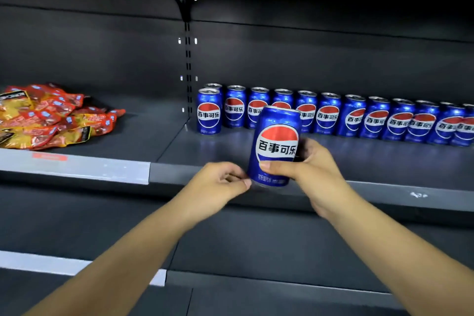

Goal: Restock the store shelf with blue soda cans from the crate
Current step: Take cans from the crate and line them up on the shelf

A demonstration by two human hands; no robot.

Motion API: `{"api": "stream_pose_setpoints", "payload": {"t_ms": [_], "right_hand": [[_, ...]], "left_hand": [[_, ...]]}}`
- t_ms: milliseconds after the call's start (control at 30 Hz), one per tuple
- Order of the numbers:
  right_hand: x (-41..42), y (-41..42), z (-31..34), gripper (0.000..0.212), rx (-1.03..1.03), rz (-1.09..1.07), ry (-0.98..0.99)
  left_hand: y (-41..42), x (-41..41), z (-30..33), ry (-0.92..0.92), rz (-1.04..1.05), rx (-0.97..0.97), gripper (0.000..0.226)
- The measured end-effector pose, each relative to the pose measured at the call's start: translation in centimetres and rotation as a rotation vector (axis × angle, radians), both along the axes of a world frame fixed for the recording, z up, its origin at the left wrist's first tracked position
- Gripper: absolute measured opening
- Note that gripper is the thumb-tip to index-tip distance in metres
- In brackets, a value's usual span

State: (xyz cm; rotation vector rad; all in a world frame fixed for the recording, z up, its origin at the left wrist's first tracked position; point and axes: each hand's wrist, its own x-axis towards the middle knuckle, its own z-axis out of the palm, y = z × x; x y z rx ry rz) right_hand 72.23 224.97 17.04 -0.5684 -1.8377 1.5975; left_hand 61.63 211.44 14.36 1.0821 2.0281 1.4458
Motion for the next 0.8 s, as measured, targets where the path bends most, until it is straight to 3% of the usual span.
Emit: {"api": "stream_pose_setpoints", "payload": {"t_ms": [167, 367, 667, 800], "right_hand": [[-6.4, 0.5, -0.6, 0.054, 0.104, -0.047, -0.056], [-10.4, 2.5, -2.2, 0.056, 0.147, -0.115, -0.119], [-14.5, 4.5, -2.4, 0.068, 0.253, -0.120, -0.211], [-16.0, 5.3, -2.7, 0.064, 0.262, -0.111, -0.238]], "left_hand": [[0.5, -6.5, 1.2, -0.006, 0.051, -0.001, 0.012], [2.5, -12.0, 0.5, 0.244, 0.123, -0.140, 0.006], [5.8, -18.1, 0.6, 0.258, 0.219, -0.244, 0.038], [7.0, -20.0, 0.2, 0.179, 0.301, -0.232, 0.074]]}}
